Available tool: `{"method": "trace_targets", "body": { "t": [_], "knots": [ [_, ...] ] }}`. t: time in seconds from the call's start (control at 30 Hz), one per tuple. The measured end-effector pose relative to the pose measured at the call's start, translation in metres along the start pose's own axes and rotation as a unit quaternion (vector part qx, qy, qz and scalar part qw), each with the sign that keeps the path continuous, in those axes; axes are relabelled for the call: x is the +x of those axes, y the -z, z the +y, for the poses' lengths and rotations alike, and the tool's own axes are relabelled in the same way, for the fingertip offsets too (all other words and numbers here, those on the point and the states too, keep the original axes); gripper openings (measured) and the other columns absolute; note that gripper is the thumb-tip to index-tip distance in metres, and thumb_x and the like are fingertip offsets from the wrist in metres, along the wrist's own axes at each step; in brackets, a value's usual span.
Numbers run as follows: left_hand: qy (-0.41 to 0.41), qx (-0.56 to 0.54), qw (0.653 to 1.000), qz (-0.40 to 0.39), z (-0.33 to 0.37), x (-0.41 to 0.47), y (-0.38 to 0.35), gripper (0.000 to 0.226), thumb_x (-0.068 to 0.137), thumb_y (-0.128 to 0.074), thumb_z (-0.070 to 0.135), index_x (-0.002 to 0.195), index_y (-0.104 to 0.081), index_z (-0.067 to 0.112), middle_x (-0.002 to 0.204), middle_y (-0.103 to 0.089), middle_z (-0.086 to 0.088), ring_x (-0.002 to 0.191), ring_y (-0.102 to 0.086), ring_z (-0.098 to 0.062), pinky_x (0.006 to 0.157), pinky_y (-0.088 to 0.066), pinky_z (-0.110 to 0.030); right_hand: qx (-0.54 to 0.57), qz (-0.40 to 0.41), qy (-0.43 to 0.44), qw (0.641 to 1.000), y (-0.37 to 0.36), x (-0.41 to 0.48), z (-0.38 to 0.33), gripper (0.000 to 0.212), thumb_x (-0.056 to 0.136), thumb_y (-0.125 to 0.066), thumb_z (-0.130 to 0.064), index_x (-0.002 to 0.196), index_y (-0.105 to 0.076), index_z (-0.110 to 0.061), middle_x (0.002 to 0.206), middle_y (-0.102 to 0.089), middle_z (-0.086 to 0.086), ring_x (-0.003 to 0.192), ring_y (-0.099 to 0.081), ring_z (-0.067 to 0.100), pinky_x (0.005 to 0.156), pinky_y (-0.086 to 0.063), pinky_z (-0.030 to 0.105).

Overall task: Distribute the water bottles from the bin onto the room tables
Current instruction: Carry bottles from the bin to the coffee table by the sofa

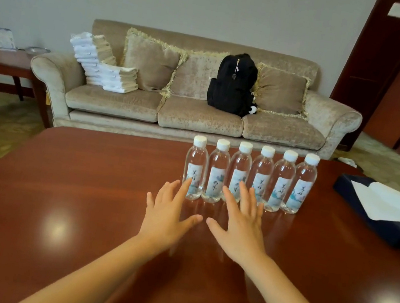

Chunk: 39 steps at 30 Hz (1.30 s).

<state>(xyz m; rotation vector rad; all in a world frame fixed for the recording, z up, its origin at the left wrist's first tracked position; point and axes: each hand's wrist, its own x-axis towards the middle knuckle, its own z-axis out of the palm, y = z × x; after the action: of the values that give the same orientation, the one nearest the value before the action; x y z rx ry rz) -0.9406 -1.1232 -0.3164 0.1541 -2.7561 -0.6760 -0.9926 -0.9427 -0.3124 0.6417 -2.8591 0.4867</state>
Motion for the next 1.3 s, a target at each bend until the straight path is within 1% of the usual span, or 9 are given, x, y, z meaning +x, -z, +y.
{"method": "trace_targets", "body": {
  "t": [0.07, 0.17, 0.23, 0.33, 0.5, 0.7, 1.0, 1.2, 1.3],
  "knots": [
    [0.009, 0.054, 0.998, -0.029, -0.004, -0.011, -0.011, 0.083, 0.091, -0.044, 0.067, 0.155, 0.002, 0.039, 0.164, -0.008, 0.001, 0.152, 0.003, -0.022, 0.117, 0.003, -0.059, -0.014, -0.037, -0.018, 0.999, -0.011, -0.01, 0.003, 0.081, 0.093, -0.043, -0.065, 0.157, -0.002, -0.038, 0.165, 0.02, -0.001, 0.15, 0.025, 0.027, 0.12, 0.014, 0.057],
    [0.014, 0.106, 0.993, -0.057, -0.009, -0.023, -0.021, 0.081, 0.09, -0.035, 0.072, 0.154, 0.002, 0.039, 0.164, -0.005, 0.0, 0.152, 0.006, -0.023, 0.118, 0.005, -0.057, -0.03, -0.076, -0.034, 0.996, -0.024, -0.018, 0.006, 0.081, 0.092, -0.039, -0.068, 0.158, -0.002, -0.038, 0.167, 0.014, -0.001, 0.151, 0.022, 0.029, 0.117, 0.015, 0.06],
    [0.019, 0.135, 0.988, -0.077, -0.013, -0.028, -0.027, 0.077, 0.091, -0.029, 0.073, 0.155, -0.004, 0.039, 0.165, -0.006, -0.001, 0.152, 0.007, -0.023, 0.119, 0.006, -0.055, -0.042, -0.1, -0.039, 0.993, -0.031, -0.022, 0.008, 0.079, 0.092, -0.033, -0.071, 0.158, -0.003, -0.039, 0.167, 0.009, -0.001, 0.151, 0.02, 0.03, 0.118, 0.014, 0.061],
    [0.032, 0.155, 0.984, -0.083, -0.017, -0.033, -0.035, 0.074, 0.09, -0.019, 0.075, 0.154, -0.017, 0.037, 0.164, -0.014, -0.002, 0.152, 0.002, -0.023, 0.122, 0.003, -0.05, -0.059, -0.128, -0.044, 0.989, -0.038, -0.024, 0.01, 0.076, 0.092, -0.024, -0.074, 0.157, -0.006, -0.04, 0.168, 0.006, 0.0, 0.151, 0.019, 0.032, 0.119, 0.011, 0.061],
    [0.036, 0.162, 0.984, -0.065, -0.019, -0.033, -0.039, 0.092, 0.074, 0.003, 0.079, 0.153, -0.022, 0.038, 0.162, -0.019, 0.0, 0.152, -0.005, -0.021, 0.123, -0.003, -0.045, -0.075, -0.146, -0.054, 0.985, -0.039, -0.021, 0.009, 0.076, 0.091, -0.02, -0.076, 0.157, -0.009, -0.04, 0.168, 0.0, 0.001, 0.153, 0.01, 0.031, 0.121, 0.007, 0.059],
    [0.035, 0.16, 0.984, -0.067, -0.023, -0.032, -0.042, 0.082, 0.083, -0.01, 0.079, 0.152, -0.023, 0.039, 0.162, -0.02, -0.001, 0.151, -0.007, -0.021, 0.123, -0.006, -0.046, -0.081, -0.143, -0.049, 0.985, -0.043, -0.02, 0.011, 0.076, 0.09, -0.019, -0.076, 0.157, -0.01, -0.04, 0.168, -0.001, 0.002, 0.153, 0.007, 0.032, 0.121, 0.004, 0.06],
    [0.028, 0.154, 0.986, -0.048, -0.024, -0.034, -0.045, 0.077, 0.086, -0.018, 0.075, 0.151, -0.032, 0.035, 0.159, -0.029, -0.004, 0.15, -0.016, -0.024, 0.122, -0.013, -0.049, -0.085, -0.14, -0.046, 0.985, -0.045, -0.019, 0.015, 0.076, 0.09, -0.02, -0.075, 0.156, -0.01, -0.04, 0.167, -0.002, 0.004, 0.153, 0.006, 0.034, 0.12, 0.003, 0.061],
    [0.043, 0.155, 0.985, -0.062, -0.02, -0.035, -0.04, 0.071, 0.091, -0.029, 0.071, 0.15, -0.036, 0.033, 0.158, -0.032, -0.006, 0.15, -0.019, -0.026, 0.122, -0.014, -0.049, -0.076, -0.154, -0.053, 0.984, -0.036, -0.02, 0.011, 0.077, 0.09, -0.024, -0.075, 0.156, -0.015, -0.038, 0.167, -0.005, 0.006, 0.153, 0.004, 0.034, 0.12, 0.003, 0.061],
    [0.052, 0.16, 0.981, -0.093, -0.015, -0.034, -0.034, 0.07, 0.093, -0.029, 0.071, 0.15, -0.035, 0.032, 0.158, -0.03, -0.007, 0.15, -0.017, -0.027, 0.122, -0.012, -0.049, -0.061, -0.166, -0.059, 0.983, -0.03, -0.021, 0.009, 0.075, 0.09, -0.028, -0.074, 0.156, -0.022, -0.036, 0.167, -0.01, 0.006, 0.153, 0.0, 0.034, 0.121, 0.001, 0.06]
  ]
}}
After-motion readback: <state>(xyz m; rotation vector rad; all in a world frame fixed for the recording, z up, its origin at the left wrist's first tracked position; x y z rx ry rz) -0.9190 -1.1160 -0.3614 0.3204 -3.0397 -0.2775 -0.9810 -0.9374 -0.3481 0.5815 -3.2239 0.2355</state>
